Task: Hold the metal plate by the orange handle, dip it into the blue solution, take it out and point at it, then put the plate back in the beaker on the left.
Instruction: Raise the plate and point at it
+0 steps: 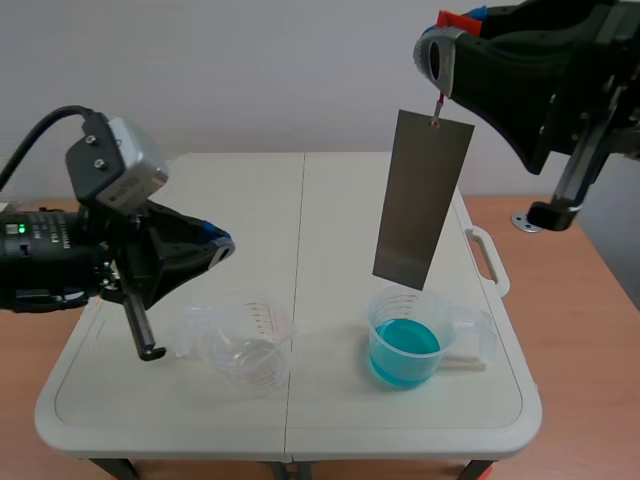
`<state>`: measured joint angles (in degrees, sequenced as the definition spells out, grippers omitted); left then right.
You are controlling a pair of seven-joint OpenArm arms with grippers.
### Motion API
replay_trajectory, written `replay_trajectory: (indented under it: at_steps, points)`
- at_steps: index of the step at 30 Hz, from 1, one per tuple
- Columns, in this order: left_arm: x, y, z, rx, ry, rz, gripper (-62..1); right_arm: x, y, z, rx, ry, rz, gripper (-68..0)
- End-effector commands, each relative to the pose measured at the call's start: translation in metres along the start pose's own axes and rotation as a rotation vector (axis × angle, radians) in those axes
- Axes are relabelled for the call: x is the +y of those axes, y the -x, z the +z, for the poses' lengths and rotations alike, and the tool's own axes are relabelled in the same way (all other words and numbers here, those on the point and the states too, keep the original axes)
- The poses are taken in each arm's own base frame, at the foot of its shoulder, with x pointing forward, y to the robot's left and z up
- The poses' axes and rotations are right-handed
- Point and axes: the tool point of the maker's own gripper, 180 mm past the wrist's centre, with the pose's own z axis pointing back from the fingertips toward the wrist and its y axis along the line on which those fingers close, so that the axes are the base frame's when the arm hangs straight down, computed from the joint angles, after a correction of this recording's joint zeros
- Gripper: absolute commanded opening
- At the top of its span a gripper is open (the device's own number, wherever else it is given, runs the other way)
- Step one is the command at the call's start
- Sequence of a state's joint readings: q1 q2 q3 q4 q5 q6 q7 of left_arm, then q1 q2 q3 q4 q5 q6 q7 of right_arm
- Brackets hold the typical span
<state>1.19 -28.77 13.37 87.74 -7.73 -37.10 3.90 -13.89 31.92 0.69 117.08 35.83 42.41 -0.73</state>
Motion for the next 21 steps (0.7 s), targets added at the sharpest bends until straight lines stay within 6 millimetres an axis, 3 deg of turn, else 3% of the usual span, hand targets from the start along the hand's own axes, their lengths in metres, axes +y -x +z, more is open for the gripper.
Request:
replay_trajectory:
  at_steps: [1, 8, 21]
  points:
    - [0.003, -0.008, -0.005, -0.017, -0.006, -0.009, -58.1, -0.002, -0.010, 0.001, -0.030, -0.002, 0.018, -66.2]
    - [-0.025, -0.020, -0.031, -0.022, 0.085, -0.032, -58.2, -0.002, -0.010, 0.001, -0.028, 0.000, 0.017, -66.2]
    - [-0.045, -0.033, -0.052, -0.053, 0.130, -0.021, -58.1, -0.002, -0.010, 0.001, -0.028, 0.001, 0.015, -66.2]
